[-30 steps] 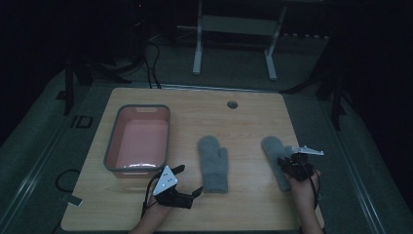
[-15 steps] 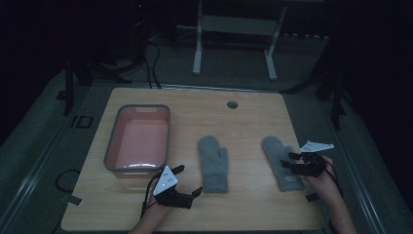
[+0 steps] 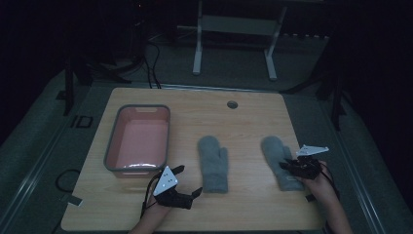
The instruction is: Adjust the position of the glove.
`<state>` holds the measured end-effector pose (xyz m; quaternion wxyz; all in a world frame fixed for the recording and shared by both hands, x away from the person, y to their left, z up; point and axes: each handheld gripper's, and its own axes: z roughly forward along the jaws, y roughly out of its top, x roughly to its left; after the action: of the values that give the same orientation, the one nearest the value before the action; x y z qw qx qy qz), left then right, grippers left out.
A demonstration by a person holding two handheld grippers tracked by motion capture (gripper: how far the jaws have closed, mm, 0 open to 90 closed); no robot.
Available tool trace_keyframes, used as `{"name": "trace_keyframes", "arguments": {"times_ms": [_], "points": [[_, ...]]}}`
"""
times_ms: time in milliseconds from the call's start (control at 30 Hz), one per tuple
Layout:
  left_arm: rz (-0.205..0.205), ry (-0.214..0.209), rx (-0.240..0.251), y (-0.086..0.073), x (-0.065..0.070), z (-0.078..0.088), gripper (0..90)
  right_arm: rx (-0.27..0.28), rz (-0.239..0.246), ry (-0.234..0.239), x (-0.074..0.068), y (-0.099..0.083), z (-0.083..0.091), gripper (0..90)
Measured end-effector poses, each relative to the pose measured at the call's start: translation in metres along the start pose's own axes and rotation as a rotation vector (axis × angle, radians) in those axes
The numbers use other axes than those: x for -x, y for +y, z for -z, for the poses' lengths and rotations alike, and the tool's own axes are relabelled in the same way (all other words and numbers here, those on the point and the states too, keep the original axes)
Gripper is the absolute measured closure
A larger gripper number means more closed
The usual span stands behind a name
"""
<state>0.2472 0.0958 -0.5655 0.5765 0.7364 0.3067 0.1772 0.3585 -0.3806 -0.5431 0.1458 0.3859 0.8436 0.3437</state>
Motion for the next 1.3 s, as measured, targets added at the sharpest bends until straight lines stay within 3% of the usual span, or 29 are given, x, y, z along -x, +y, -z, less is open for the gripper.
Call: {"name": "trace_keyframes", "arguments": {"times_ms": [33,67,100,333,433,700,967,1133,1300], "points": [[-0.001,0.001,0.001,0.0,0.0,0.0,1.3,0.005,-0.034,-0.023,-0.003,0.0,0.0,80.3],[-0.001,0.002,0.003,0.0,0.0,0.001,1.3,0.005,-0.034,-0.023,-0.003,0.0,0.0,80.3],[-0.001,0.004,0.005,0.0,0.0,0.001,1.3,0.025,-0.079,-0.039,-0.005,-0.001,0.001,81.8],[-0.002,0.005,0.004,0.0,0.0,0.001,1.2,0.069,-0.16,-0.114,-0.018,0.008,0.01,84.0],[-0.002,0.005,0.003,0.0,0.0,0.001,1.3,0.098,-0.203,-0.162,-0.031,0.022,0.018,84.0],[-0.002,0.003,0.007,0.001,0.001,0.001,1.2,0.133,-0.227,-0.185,-0.058,0.05,0.023,83.9],[-0.007,0.004,0.007,0.001,0.001,0.002,1.2,0.142,-0.245,-0.19,-0.09,0.078,0.014,83.9],[-0.01,0.001,0.009,0.002,0.001,0.002,1.2,0.146,-0.252,-0.157,-0.112,0.092,0.002,83.9],[-0.013,-0.002,0.009,0.002,0.002,0.003,1.2,0.145,-0.215,-0.128,-0.135,0.105,-0.01,83.9]]}}
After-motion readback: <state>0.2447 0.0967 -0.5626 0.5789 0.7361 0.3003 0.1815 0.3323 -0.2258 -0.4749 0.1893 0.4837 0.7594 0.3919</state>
